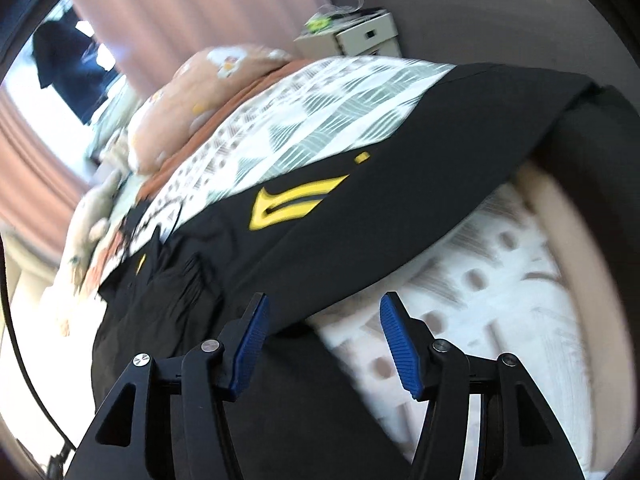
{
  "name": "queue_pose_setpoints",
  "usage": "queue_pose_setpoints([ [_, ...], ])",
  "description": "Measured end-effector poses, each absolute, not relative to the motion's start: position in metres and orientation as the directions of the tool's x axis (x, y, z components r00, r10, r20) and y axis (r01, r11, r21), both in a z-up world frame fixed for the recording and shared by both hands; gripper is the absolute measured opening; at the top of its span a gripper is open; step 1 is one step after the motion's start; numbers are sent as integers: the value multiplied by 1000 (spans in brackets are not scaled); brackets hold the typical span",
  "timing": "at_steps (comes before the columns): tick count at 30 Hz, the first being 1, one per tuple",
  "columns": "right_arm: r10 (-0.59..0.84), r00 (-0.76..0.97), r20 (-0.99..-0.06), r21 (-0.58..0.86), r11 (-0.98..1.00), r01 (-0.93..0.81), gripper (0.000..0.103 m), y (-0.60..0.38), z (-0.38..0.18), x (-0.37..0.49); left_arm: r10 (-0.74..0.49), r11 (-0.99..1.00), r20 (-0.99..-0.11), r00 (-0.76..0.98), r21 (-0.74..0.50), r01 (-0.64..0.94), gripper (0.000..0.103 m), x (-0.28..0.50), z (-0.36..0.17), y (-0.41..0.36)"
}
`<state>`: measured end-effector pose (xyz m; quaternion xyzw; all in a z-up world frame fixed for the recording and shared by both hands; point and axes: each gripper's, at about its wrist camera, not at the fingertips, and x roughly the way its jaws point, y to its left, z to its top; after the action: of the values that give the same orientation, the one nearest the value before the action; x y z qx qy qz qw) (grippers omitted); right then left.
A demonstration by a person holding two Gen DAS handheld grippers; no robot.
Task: Fold large clothes
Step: 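Grasp the yellow-emblem sleeve with the right gripper and fold it across the body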
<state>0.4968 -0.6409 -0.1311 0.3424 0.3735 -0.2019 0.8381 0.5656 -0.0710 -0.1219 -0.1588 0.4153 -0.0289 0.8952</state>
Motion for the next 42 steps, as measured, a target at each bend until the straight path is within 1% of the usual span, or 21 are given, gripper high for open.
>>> queue_pose_setpoints([
  [5,-139,645,-751,427,643,636,58,-668,-133,484,-160,959,-744,649,-272,-76,81,565,-125,-80],
  [8,-199,648,-735,415,624,662,58,-679,-135,479,-158,961,-749,643,-267,-75,81,567,-129,-83],
  [16,-281,623,-730,386,583,715,58,-698,-153,485,-130,968,-769,625,-234,-86,81,573,-143,-86],
  [18,-311,630,-712,384,578,720,58,-703,-155,485,-128,968,-771,624,-233,-90,81,573,-145,-85],
  [19,-328,629,-705,378,577,724,55,-705,-155,486,-126,969,-771,624,-230,-89,81,574,-146,-86],
  [20,-337,629,-700,373,579,726,50,-706,-155,486,-122,971,-772,624,-224,-87,81,574,-147,-86],
  [21,-348,636,-689,368,588,720,24,-708,-154,487,-115,973,-773,624,-215,-87,81,574,-148,-87],
  [22,-360,635,-683,349,603,717,4,-707,-152,489,-110,974,-774,623,-210,-89,81,574,-148,-88],
  [23,-369,633,-681,329,618,714,4,-706,-149,490,-109,974,-776,621,-208,-90,81,575,-149,-89],
  [26,-417,650,-635,262,676,689,4,-690,-133,495,-113,975,-780,615,-206,-82,81,575,-151,-91],
  [28,-421,675,-605,253,703,665,4,-681,-118,497,-111,977,-781,615,-201,-78,81,575,-150,-92],
  [36,-319,803,-504,319,795,516,3,-631,-63,506,-143,968,-753,643,-242,-68,81,569,-135,-88],
  [42,-184,878,-441,367,856,364,3,-583,-38,520,-168,950,-729,663,-300,-90,81,565,-125,-73],
])
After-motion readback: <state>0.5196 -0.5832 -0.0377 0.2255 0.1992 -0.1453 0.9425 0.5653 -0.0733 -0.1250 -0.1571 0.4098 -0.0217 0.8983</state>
